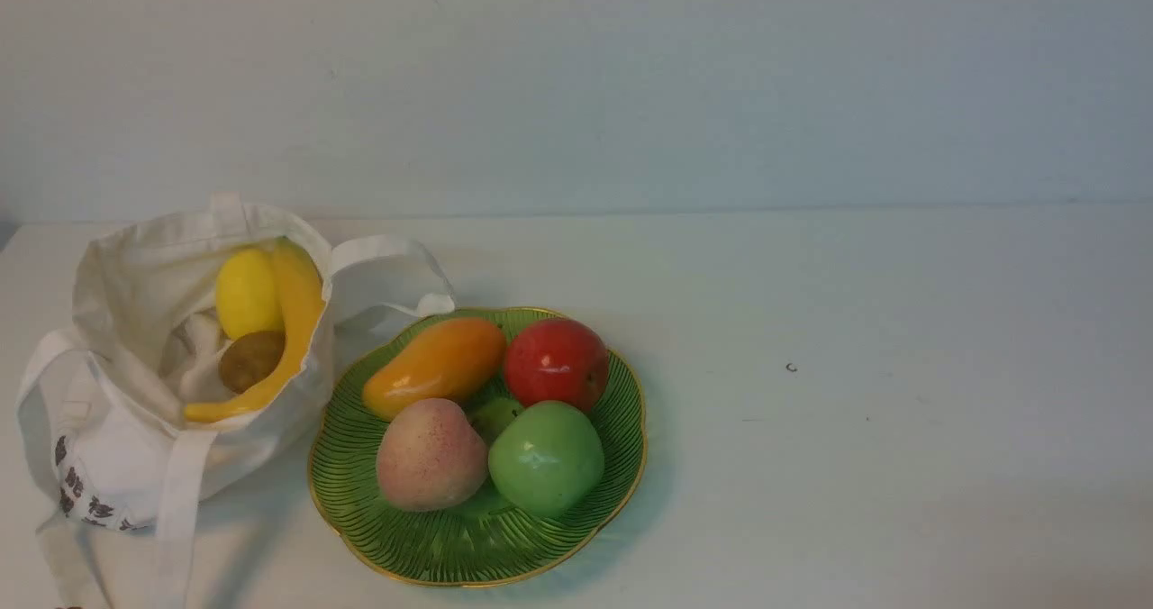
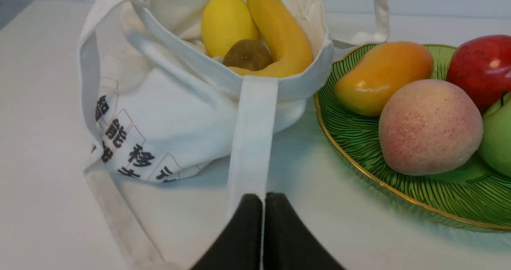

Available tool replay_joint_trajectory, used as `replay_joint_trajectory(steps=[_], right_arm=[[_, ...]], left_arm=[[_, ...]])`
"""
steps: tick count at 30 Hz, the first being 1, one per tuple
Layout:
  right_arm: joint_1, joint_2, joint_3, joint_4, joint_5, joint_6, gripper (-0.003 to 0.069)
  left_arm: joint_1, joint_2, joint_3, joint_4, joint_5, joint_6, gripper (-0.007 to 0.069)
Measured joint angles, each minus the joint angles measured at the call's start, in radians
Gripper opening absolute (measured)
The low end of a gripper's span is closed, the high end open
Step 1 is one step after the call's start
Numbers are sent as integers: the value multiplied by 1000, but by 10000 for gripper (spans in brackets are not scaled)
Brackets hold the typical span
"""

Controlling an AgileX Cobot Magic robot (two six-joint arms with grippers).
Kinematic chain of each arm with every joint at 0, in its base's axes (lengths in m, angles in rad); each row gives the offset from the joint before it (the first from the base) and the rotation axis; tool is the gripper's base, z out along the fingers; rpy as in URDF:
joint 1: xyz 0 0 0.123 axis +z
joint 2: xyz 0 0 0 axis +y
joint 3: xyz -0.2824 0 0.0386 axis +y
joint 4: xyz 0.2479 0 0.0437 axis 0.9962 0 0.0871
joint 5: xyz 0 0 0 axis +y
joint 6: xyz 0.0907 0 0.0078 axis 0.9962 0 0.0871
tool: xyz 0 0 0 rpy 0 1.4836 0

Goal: Take the fruit out of the cloth bag on the white table and place them on a plate.
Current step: 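Reach into the white bag and grasp the banana with the left gripper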

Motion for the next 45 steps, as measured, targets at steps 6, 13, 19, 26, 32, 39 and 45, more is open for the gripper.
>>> replay_joint_trajectory(steps=[6,13,19,26,32,39,45], right_arm=[[0,0,0,0,0,0,-15],[0,0,0,0,0,0,-15],[0,0,0,0,0,0,-15],[0,0,0,0,0,0,-15],[0,0,0,0,0,0,-15],[0,0,0,0,0,-1,-15],[0,0,0,0,0,-2,-15]], left_arm=[[0,0,0,0,0,0,-8],[0,0,0,0,0,0,-8],[0,0,0,0,1,0,-8],[0,0,0,0,1,0,-8],[0,0,0,0,1,0,-8],[0,0,0,0,1,0,-8],[0,0,0,-206,5,-132,-8]])
